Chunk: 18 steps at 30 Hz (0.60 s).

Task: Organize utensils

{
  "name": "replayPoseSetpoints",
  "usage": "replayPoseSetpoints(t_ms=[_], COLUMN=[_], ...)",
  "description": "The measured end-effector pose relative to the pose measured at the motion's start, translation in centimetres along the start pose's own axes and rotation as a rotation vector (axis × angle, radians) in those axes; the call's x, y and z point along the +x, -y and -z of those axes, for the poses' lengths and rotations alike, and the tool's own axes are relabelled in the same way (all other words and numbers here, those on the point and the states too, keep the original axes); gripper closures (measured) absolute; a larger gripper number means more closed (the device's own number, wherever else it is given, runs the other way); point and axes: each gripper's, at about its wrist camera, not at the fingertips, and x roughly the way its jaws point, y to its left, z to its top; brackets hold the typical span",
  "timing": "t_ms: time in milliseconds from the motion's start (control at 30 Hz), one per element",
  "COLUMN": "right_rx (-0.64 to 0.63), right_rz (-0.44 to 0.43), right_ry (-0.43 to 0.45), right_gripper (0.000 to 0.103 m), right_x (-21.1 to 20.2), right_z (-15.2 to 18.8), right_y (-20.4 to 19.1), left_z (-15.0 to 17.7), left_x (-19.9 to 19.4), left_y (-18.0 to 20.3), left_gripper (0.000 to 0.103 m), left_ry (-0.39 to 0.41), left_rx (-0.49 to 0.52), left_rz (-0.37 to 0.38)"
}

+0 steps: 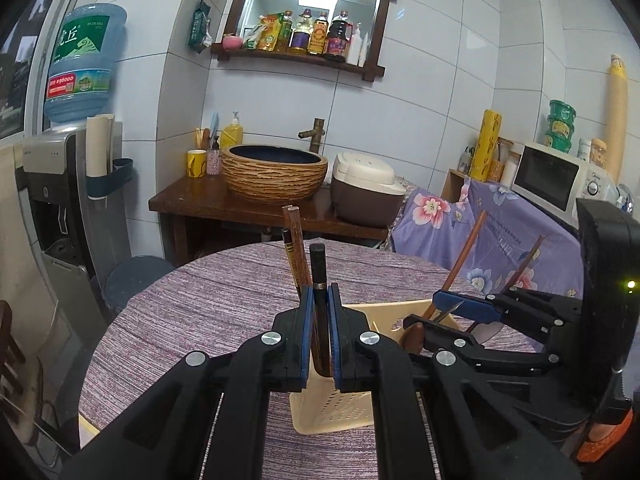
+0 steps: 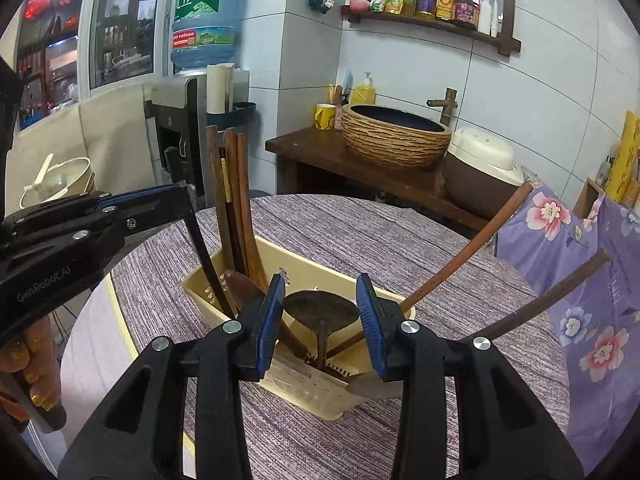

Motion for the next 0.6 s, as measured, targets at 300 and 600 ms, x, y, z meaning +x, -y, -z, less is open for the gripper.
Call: replayPoseSetpoints(t_ms=[300, 600], right_rx=[0.046, 0.075], right_rz=[0.043, 0.124], right_ry=[0.17, 0.355], right_gripper=[0.026, 0.006], right_x=[-4.9, -14.5], right_z=[1.3, 10.3], right_y=[0.2, -3.1], left_z=[0.8, 8.7], left_x=[-5.2, -13.0], left_y=[-0.4, -0.8], left_gripper=[0.032, 0.005], left_ry=[0.128, 0.279], left_rx=[0.029, 0.08], left_rz=[-0.057, -0.087])
